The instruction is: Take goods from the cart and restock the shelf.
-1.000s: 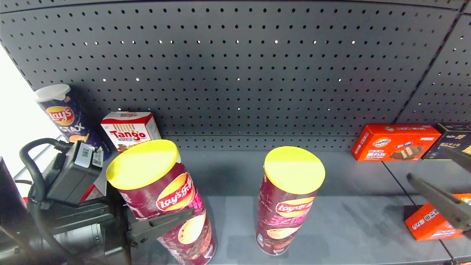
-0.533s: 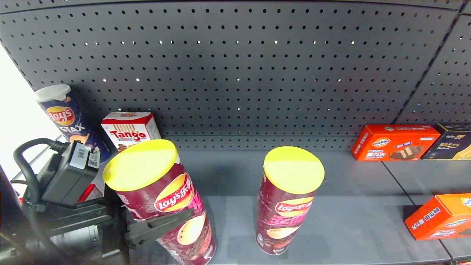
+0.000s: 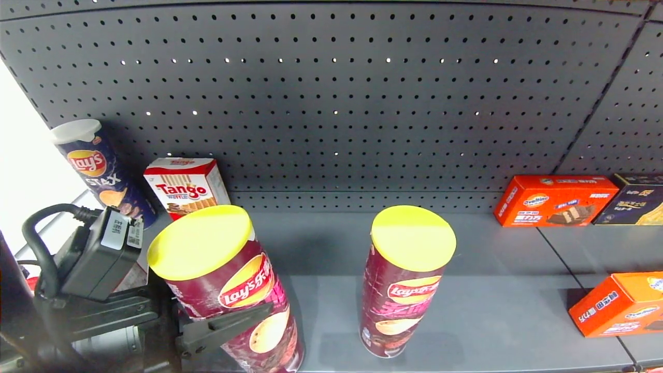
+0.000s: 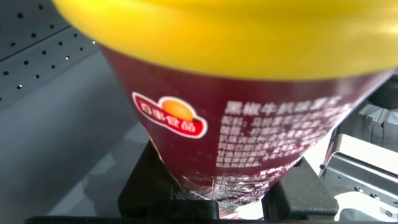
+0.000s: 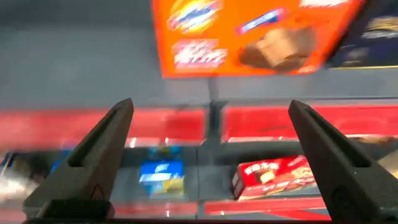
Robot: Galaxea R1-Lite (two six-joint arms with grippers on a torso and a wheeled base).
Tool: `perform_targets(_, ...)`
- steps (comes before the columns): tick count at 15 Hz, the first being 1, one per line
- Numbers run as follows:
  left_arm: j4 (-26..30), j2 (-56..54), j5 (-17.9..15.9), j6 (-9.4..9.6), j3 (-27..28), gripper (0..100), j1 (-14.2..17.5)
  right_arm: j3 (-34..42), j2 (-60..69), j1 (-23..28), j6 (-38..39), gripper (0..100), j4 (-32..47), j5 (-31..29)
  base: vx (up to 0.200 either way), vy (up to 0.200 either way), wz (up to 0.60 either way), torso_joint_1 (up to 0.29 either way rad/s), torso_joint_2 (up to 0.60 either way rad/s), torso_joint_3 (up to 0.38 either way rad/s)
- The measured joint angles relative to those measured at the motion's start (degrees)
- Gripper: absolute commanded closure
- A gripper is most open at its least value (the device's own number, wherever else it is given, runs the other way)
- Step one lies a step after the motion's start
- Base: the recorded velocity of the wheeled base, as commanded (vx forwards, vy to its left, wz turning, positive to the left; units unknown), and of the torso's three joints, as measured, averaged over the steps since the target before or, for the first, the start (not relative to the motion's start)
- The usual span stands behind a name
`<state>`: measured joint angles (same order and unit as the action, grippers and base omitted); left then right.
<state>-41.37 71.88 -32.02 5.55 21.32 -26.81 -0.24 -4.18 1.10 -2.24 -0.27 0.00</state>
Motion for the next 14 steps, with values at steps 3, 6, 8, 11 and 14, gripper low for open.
perform_targets(3, 0.05, -0.22, 0.06, -0.07, -0.27, 100, 0.05, 0.13, 2.97, -0.96, 1.95, 0, 0.20, 1.00, 0.000, 0.000, 0.00, 0.000, 0.00, 0.000)
perform_targets(6, 0.13, -1.15, 0.11, -0.20, 0.32, 100, -0.17, 0.20, 3.97, -1.10, 2.43, 0, 0.20, 0.84, 0.000, 0.000, 0.00, 0.000, 0.00, 0.000)
perform_targets(8, 0.18, -1.51, 0.15, -0.18, 1.33, 100, -1.63, 0.24, 4.18, -1.10, 2.40, 0, 0.22, 0.82, 0.000, 0.000, 0.00, 0.000, 0.00, 0.000)
perform_targets(11, 0.44, -1.67, 0.41, -0.33, 4.89, 100, -2.63, 0.24, 4.29, -1.10, 2.43, 0, 0.20, 0.79, 0.000, 0.000, 0.00, 0.000, 0.00, 0.000)
perform_targets(14, 0.68, -0.05, 3.21, -0.77, 12.32, 100, -2.49, 0.24, 4.32, -1.10, 2.43, 0, 0.20, 0.82, 0.000, 0.000, 0.00, 0.000, 0.00, 0.000)
